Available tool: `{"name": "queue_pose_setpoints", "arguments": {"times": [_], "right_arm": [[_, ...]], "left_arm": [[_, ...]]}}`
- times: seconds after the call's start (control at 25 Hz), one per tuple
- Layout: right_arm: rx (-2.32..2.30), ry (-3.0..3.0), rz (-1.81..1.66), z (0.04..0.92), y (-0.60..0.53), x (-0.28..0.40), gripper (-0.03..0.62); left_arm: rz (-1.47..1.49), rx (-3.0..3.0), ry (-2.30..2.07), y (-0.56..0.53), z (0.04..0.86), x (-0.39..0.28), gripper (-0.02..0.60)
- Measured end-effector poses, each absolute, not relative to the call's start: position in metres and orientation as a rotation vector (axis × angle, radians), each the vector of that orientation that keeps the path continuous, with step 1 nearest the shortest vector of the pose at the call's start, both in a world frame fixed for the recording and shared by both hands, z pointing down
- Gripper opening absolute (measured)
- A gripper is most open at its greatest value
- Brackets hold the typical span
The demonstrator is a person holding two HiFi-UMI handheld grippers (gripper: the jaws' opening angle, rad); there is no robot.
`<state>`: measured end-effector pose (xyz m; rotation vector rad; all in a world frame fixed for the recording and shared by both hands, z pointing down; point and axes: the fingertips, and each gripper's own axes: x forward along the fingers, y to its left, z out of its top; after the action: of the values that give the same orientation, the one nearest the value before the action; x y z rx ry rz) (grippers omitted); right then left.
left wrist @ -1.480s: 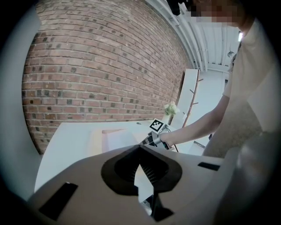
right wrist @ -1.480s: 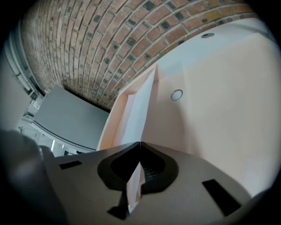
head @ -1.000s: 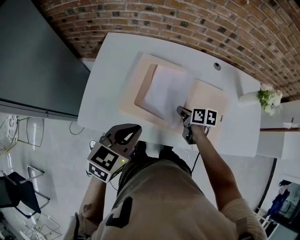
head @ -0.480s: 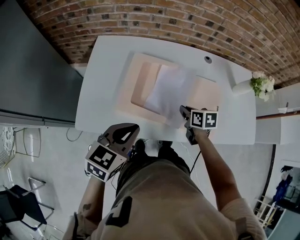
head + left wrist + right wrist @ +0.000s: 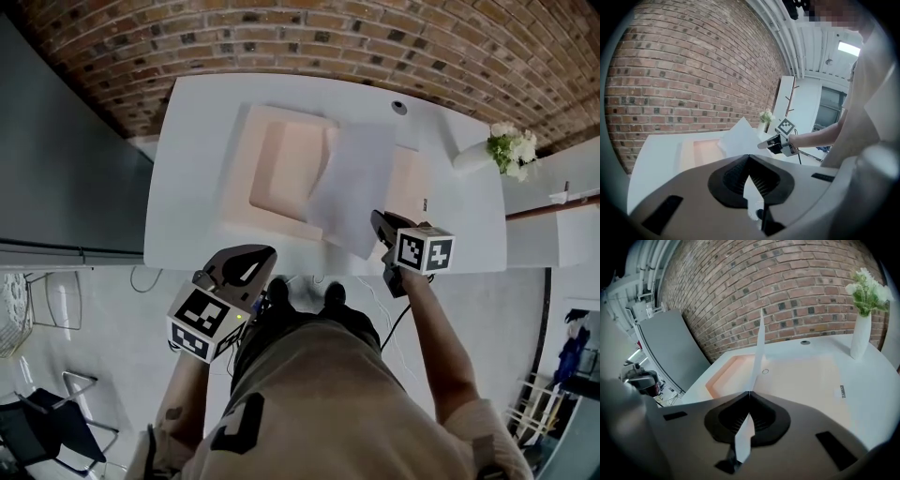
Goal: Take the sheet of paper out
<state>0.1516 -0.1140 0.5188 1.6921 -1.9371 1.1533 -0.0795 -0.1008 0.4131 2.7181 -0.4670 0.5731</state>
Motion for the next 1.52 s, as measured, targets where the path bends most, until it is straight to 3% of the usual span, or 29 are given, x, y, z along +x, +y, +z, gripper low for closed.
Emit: {"name": "queue_pose_setpoints", "arguments": {"times": [1.2,1.52], "right_arm": [[1.545,-2.359,0.965,0.414,-0.028,0.236,0.023],[1.428,-2.464,1.006,0.403,0.0,0.234,0.023]], "left_arm": [[0.619,2.776,-0.52,-0.029,0.378,0.076,0.014],[0.597,2.753,-0.624,-0.007,0.37,0.087,0.014]]}}
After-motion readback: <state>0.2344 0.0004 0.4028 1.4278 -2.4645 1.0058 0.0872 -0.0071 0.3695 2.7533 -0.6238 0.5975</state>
